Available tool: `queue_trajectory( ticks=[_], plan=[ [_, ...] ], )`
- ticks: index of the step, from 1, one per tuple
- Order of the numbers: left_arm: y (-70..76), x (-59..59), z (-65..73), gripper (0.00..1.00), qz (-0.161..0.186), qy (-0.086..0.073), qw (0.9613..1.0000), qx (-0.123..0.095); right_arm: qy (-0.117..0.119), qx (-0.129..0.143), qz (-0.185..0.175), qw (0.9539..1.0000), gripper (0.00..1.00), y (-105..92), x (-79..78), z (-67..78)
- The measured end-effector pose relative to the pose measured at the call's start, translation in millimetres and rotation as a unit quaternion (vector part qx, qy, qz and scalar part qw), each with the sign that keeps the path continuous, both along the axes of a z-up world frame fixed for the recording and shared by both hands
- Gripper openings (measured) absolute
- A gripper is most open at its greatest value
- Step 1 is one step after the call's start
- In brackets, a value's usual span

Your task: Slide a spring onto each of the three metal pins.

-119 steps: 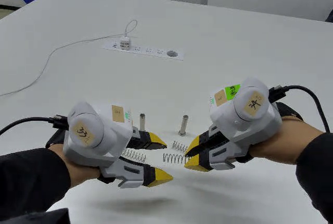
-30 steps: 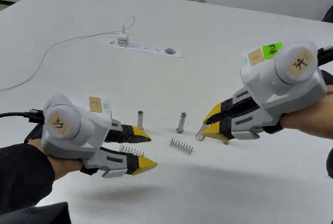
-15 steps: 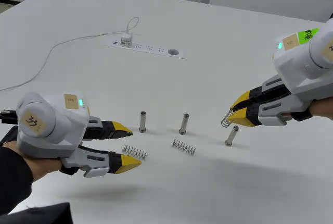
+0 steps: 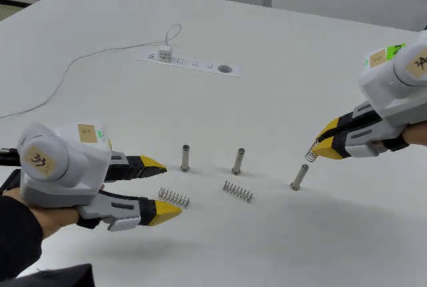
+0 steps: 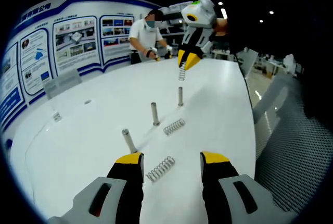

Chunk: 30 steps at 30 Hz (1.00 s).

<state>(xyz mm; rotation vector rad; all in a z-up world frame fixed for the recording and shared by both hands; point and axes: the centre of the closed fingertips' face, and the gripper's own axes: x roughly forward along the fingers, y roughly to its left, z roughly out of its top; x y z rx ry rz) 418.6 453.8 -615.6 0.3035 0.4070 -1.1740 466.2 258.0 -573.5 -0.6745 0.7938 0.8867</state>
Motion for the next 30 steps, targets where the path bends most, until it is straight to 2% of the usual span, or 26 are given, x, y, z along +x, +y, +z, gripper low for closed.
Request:
queue_trajectory(
  ticks=[11,20,30],
  plan=[
    [0.1,0.8,-2.4,0.48,0.005,0.005,1.0000,0.000,0.023,-0.007,-0.008,0.9997,0.12,-2.7,3.6,-20.9],
    [0.2,1.1,-3.1,0.48,0.008,0.007,0.9999,-0.001,0.033,-0.009,-0.008,0.9994,0.12,-0.7,6.1,-30.9],
    [-0.6,0.3,-4.2,0.48,0.007,0.008,0.9999,0.001,0.045,-0.007,-0.022,0.9987,0.12,-3.7,8.3,-54.0]
  ],
)
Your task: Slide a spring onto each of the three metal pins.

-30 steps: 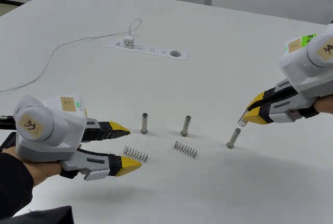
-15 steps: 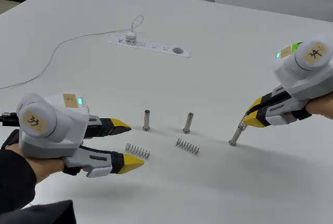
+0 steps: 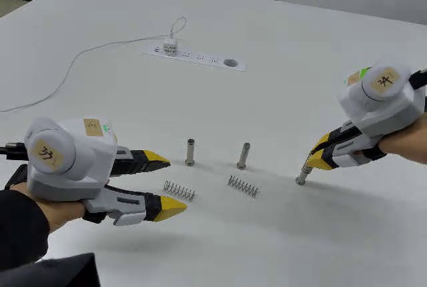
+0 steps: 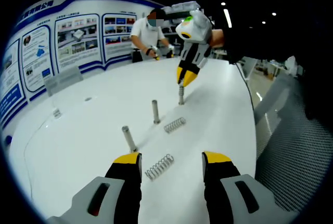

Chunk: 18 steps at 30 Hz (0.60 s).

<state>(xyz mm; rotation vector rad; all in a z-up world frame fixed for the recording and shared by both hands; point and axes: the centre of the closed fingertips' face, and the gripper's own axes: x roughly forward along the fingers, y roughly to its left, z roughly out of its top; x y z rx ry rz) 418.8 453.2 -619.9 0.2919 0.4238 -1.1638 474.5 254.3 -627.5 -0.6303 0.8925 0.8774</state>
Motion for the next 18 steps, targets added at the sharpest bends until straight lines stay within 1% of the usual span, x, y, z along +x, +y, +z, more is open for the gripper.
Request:
queue_trajectory(
  ticks=[14,18],
  plan=[
    [0.9,0.5,-1.3,0.47,0.000,0.001,1.0000,0.000,0.010,-0.001,-0.015,0.9998,0.12,1.9,-1.5,-21.8],
    [1.1,1.1,-1.4,0.47,0.000,0.001,1.0000,0.000,0.009,0.004,-0.020,0.9997,0.12,0.8,-0.1,-23.5]
  ],
)
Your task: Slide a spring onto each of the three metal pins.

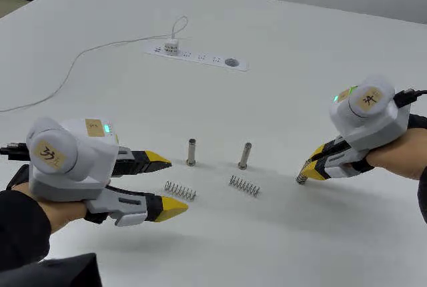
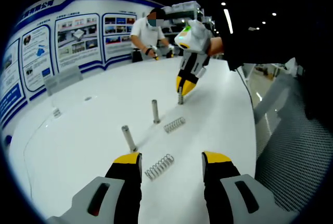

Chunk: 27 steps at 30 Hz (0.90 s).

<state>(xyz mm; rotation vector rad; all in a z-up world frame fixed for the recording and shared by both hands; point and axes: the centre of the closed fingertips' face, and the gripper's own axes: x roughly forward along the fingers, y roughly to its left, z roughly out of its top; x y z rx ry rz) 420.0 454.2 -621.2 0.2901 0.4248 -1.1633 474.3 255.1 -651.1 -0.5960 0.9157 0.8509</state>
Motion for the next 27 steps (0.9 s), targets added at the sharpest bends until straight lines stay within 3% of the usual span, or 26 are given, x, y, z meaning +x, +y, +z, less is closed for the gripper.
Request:
queue_trajectory(
  ticks=[17,27],
  plan=[
    [-1.8,-1.1,0.6,0.47,-0.003,-0.001,1.0000,-0.001,0.009,0.001,-0.018,0.9998,0.14,-12.5,-13.3,-11.4],
    [-2.9,-2.7,1.4,0.47,-0.005,-0.003,1.0000,-0.001,0.012,0.013,-0.008,0.9998,0.14,8.4,-34.5,-15.0]
  ],
)
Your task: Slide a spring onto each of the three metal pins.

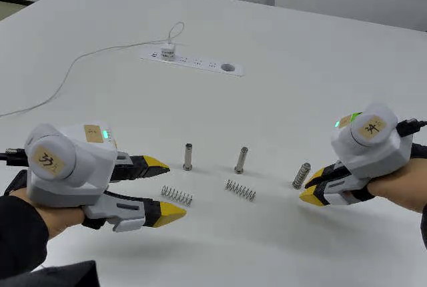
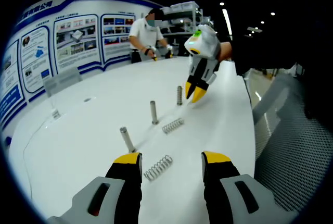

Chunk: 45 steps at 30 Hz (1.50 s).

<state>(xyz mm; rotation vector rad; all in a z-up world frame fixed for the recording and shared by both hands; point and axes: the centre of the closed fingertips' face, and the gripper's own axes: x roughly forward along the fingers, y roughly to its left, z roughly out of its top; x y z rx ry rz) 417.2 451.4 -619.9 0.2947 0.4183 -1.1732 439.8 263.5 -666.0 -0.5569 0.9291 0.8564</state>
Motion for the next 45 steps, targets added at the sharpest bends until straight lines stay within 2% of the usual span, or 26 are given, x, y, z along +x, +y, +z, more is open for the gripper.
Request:
queue_trajectory(
  ticks=[8,23,33,45],
  plan=[
    [-1.0,-1.2,-0.5,0.47,-0.003,0.000,1.0000,0.002,0.000,0.015,0.027,0.9995,0.14,31.5,-9.8,-2.7],
    [-1.1,-2.0,-0.8,0.47,-0.003,0.000,1.0000,0.006,-0.009,0.028,0.062,0.9976,0.16,70.8,3.3,-2.1],
    [-2.1,-3.3,-3.0,0.46,-0.007,0.003,0.9999,0.009,0.005,0.024,0.075,0.9969,0.15,81.4,7.9,-14.1],
    [-4.4,-5.3,-4.0,0.45,-0.013,0.004,0.9999,0.010,0.016,0.021,0.077,0.9966,0.13,81.6,9.1,-19.8]
  ],
)
